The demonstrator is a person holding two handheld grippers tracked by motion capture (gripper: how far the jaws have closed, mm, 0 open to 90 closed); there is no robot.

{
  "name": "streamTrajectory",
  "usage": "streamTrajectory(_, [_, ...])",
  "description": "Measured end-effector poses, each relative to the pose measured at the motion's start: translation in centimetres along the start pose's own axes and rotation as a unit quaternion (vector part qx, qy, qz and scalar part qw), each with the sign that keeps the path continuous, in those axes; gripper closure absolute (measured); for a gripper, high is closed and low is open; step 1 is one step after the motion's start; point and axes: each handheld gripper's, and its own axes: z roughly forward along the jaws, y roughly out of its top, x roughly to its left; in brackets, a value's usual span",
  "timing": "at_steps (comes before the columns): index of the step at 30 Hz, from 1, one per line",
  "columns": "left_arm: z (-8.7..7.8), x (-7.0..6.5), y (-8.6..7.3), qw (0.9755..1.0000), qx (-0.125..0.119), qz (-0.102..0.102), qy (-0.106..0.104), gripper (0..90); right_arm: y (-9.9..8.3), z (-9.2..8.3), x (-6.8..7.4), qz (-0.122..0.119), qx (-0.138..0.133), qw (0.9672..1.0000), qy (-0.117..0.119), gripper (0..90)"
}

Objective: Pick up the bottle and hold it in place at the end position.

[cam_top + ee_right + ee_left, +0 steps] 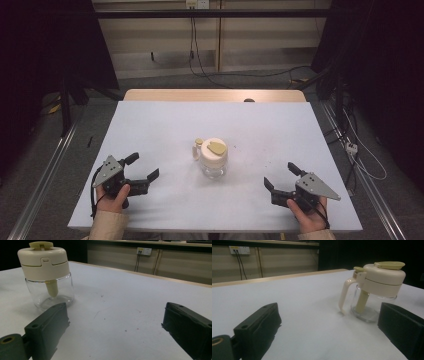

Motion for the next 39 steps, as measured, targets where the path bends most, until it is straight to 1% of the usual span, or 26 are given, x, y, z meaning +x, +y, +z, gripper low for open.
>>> streamTrajectory(2, [0.0, -0.1, 0.0, 1.0000, -0.003, -0.004, -0.003, 3.8, 0.0, 0.0, 0.0, 0.000, 0.002, 1.0000, 0.000, 5.5])
streamTrajectory(6, [0.3, -0.4, 0.1, 1.0000, -0.004, -0.003, -0.008, 3.7, 0.0, 0.0, 0.1, -0.002, 0.001, 1.0000, 0.002, 5.6])
streamTrajectory(10, [0.7, -0.8, 0.3, 0.9998, -0.010, 0.001, -0.016, 3.7, 0.0, 0.0, 0.1, -0.002, 0.000, 1.0000, 0.001, 5.6])
streamTrajectory(11, [0.9, -0.9, 0.3, 0.9998, -0.010, 0.003, -0.019, 3.6, 0.1, 0.0, 0.1, -0.002, 0.000, 1.0000, 0.001, 5.6])
streamTrajectory(12, [1.0, -0.9, 0.4, 0.9997, -0.007, 0.009, -0.021, 3.5, 0.1, 0.1, 0.1, -0.002, 0.000, 1.0000, 0.002, 5.7])
streamTrajectory(13, [1.0, -0.9, 0.4, 0.9997, -0.007, 0.009, -0.021, 3.3, 0.1, 0.1, 0.0, -0.002, 0.000, 1.0000, 0.003, 5.7])
streamTrajectory(18, [1.9, -1.5, 0.5, 0.9994, -0.012, 0.000, -0.032, 2.7, 0.0, 0.1, 0.0, -0.004, 0.002, 1.0000, 0.001, 5.7])
streamTrajectory(21, [2.2, -2.0, 0.9, 0.9995, -0.017, -0.002, -0.027, 2.3, 0.0, 0.0, -0.1, 0.000, -0.001, 1.0000, -0.002, 5.7])
streamTrajectory(22, [2.5, -2.4, 1.1, 0.9995, -0.017, -0.001, -0.028, 2.3, 0.0, 0.1, 0.0, 0.000, -0.001, 1.0000, -0.001, 5.7])
streamTrajectory(23, [2.5, -2.4, 1.1, 0.9995, -0.017, -0.001, -0.028, 2.3, 0.0, 0.1, 0.0, 0.000, -0.001, 1.0000, -0.001, 5.7])
streamTrajectory(24, [2.9, -2.8, 1.3, 0.9994, -0.015, 0.000, -0.030, 2.3, 0.0, 0.1, 0.0, -0.001, 0.000, 1.0000, 0.001, 5.8])
streamTrajectory(27, [3.3, -3.1, 1.4, 0.9995, -0.010, 0.004, -0.031, 2.3, 0.1, 0.1, 0.1, -0.003, 0.000, 1.0000, 0.002, 5.9])
streamTrajectory(29, [3.7, -3.4, 1.5, 0.9995, -0.008, 0.000, -0.031, 2.3, 0.1, 0.1, 0.0, -0.003, 0.000, 1.0000, 0.001, 5.9])
streamTrajectory(31, [4.1, -3.7, 1.7, 0.9994, -0.010, 0.001, -0.034, 2.3, 0.1, 0.1, -0.1, -0.001, -0.001, 1.0000, -0.002, 5.9])
streamTrajectory(32, [4.3, -3.9, 1.8, 0.9994, -0.007, 0.006, -0.034, 2.2, 0.1, 0.0, -0.1, -0.001, -0.002, 1.0000, -0.002, 5.9])
streamTrajectory(35, [4.9, -4.4, 1.9, 0.9991, -0.001, 0.010, -0.041, 2.3, 0.1, 0.1, -0.2, 0.001, -0.003, 1.0000, -0.002, 6.1])
streamTrajectory(39, [5.5, -4.9, 2.0, 0.9989, 0.008, 0.002, -0.046, 2.3, 0.1, 0.2, -0.1, -0.001, -0.001, 1.0000, -0.001, 6.1])
